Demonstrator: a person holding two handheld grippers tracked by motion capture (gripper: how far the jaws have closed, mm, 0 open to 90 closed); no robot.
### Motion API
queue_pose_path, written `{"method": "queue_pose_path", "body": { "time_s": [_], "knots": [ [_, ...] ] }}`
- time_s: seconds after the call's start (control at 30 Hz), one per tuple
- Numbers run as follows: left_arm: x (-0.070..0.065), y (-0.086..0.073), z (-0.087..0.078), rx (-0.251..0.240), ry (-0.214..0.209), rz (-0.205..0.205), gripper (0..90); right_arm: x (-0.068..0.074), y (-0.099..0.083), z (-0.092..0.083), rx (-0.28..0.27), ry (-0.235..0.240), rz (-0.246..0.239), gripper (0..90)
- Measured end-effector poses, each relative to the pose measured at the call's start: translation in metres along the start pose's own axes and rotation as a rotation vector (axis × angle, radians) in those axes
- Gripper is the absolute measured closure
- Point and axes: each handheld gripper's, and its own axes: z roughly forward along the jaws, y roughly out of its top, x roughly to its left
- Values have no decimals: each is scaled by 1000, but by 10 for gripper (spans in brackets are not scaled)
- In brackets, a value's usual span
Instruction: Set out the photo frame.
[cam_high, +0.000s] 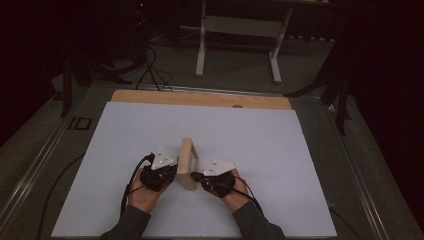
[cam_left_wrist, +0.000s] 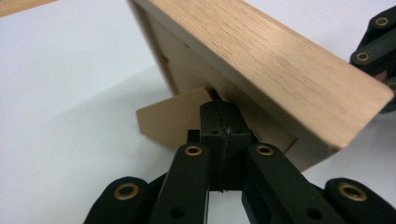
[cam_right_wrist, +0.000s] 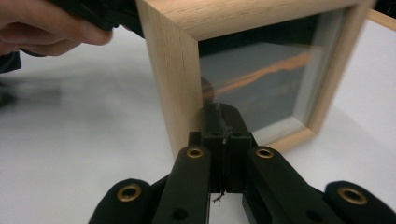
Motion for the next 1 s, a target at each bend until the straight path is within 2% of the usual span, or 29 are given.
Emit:
{"method": "queue_pose_path", "body": {
  "time_s": [1.0],
  "knots": [
    [4,-3,1,4,5,-14,889,5,2,3,-8,-4,-7,897]
  ]
}}
